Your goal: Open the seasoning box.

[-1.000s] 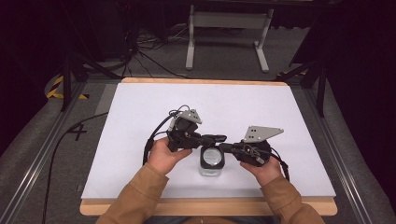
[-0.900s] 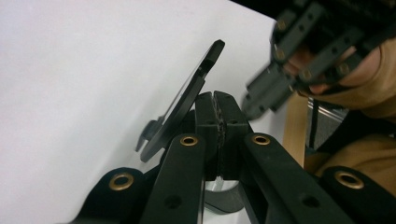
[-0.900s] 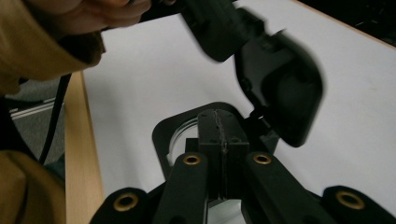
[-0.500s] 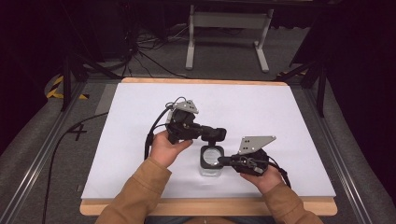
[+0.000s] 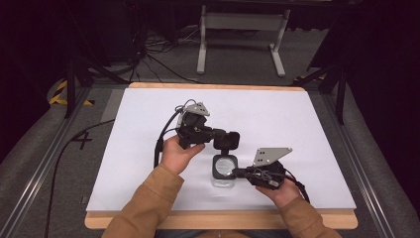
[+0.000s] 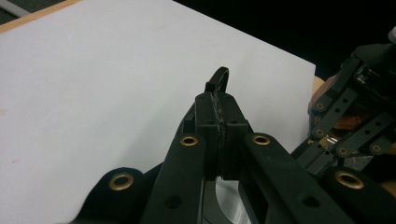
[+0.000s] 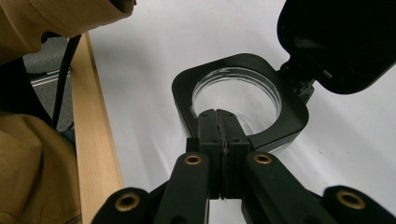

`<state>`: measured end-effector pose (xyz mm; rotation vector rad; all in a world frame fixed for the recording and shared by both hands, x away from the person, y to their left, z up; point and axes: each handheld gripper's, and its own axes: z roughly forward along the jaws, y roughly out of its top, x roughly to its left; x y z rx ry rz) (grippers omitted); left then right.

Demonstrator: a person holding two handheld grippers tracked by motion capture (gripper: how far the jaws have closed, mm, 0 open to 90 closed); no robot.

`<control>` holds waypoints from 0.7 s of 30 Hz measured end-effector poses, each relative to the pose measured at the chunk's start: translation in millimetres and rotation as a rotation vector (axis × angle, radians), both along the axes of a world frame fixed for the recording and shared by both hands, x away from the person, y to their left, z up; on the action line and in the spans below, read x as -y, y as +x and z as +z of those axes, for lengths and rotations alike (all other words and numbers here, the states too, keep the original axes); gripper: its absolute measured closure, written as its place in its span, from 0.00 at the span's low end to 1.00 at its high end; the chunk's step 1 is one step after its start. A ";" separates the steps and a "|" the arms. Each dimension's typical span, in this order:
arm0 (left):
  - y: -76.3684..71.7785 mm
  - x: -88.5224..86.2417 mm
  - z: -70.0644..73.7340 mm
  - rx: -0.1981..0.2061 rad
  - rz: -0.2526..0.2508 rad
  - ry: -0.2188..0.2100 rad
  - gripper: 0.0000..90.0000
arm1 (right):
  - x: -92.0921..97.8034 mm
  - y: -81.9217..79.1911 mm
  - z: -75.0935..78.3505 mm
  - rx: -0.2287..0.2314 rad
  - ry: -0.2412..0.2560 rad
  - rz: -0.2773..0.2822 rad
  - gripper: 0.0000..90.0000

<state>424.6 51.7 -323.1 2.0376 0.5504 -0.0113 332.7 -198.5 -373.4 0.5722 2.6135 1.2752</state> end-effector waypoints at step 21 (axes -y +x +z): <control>-6.7 -13.5 11.2 0.019 0.000 -0.019 0.94 | -0.8 -0.5 1.9 0.005 0.010 -0.003 1.00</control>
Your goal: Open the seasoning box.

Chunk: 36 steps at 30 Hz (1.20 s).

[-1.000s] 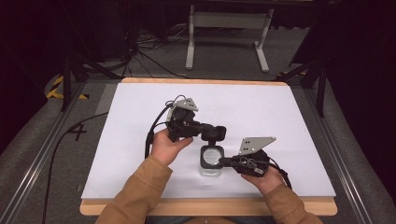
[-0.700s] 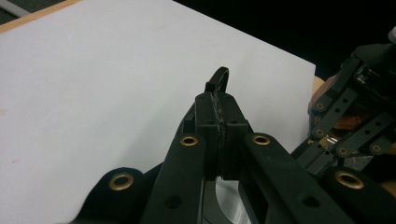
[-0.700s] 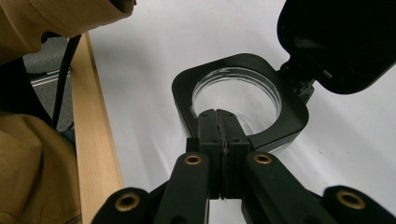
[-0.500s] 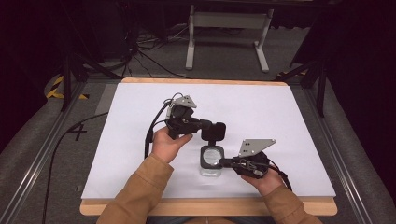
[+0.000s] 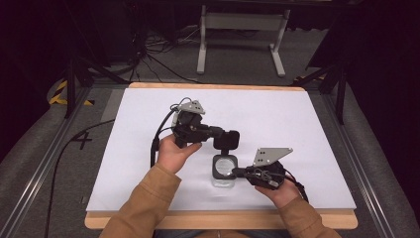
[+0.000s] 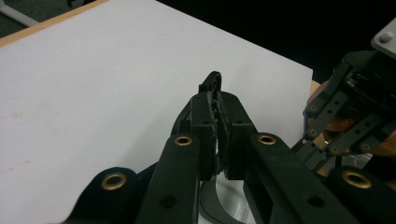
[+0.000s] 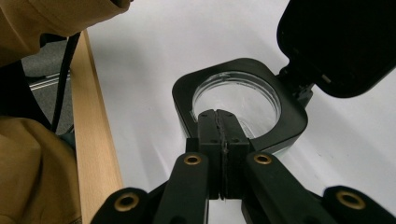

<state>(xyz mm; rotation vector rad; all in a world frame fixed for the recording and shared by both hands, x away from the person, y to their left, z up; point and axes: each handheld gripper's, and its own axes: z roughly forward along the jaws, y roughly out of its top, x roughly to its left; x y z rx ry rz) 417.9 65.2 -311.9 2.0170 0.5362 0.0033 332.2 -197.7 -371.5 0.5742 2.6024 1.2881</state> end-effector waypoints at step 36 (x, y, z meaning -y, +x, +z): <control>-31.1 -106.2 5.2 -0.035 0.220 0.072 0.75 | 57.1 56.2 49.7 0.045 0.080 -0.180 0.91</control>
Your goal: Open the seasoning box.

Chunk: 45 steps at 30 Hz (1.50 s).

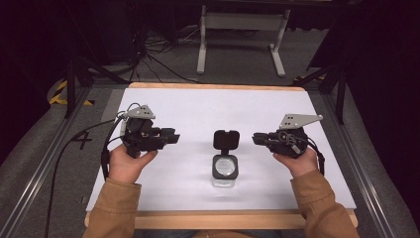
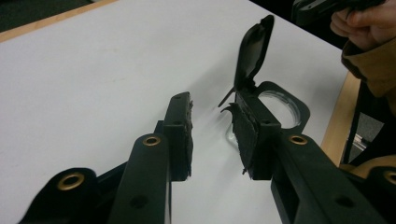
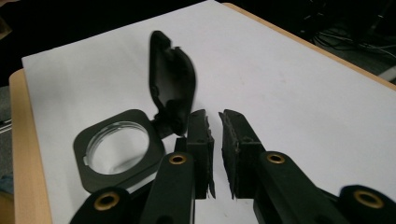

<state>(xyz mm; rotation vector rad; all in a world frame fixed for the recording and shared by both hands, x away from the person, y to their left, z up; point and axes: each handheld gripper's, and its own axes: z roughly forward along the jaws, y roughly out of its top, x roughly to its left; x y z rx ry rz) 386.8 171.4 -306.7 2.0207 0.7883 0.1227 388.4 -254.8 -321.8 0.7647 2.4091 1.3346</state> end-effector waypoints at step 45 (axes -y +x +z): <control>60.1 -5.2 -116.1 -0.263 0.109 0.165 0.71 | 45.4 59.2 -86.8 -0.206 -0.176 -0.330 0.79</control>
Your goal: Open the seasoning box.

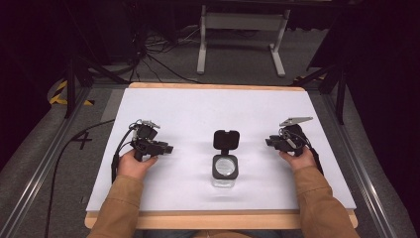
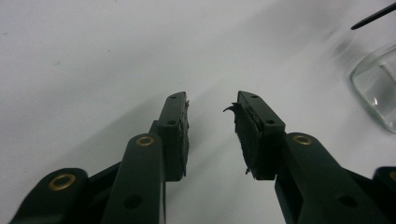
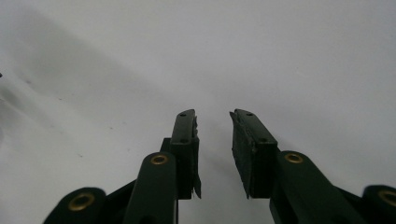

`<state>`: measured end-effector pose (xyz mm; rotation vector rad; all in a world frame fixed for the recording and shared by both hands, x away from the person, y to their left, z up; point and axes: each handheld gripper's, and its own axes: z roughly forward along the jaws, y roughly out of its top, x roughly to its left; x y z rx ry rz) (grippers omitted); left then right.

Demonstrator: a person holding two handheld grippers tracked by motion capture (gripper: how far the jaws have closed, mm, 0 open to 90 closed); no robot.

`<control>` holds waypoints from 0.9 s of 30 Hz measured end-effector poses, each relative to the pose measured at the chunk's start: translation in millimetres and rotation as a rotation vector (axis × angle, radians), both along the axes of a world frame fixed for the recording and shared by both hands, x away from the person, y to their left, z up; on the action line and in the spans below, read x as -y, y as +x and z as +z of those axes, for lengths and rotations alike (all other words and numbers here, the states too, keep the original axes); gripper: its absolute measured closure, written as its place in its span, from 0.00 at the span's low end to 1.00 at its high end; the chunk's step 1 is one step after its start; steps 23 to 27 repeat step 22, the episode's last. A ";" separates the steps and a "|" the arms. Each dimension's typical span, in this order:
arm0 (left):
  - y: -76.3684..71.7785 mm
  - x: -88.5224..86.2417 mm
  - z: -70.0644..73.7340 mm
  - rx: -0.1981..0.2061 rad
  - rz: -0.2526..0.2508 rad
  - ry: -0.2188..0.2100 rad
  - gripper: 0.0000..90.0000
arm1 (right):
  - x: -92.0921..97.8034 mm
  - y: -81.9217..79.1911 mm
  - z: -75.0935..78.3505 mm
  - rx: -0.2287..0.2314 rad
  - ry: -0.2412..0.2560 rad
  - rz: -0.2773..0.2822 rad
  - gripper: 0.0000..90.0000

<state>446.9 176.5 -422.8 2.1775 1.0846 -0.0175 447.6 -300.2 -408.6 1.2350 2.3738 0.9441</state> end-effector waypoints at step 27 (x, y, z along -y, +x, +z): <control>-4.0 13.3 -3.3 -0.007 -0.052 0.031 0.68 | -11.3 -0.5 -9.1 -0.009 -0.017 0.041 0.76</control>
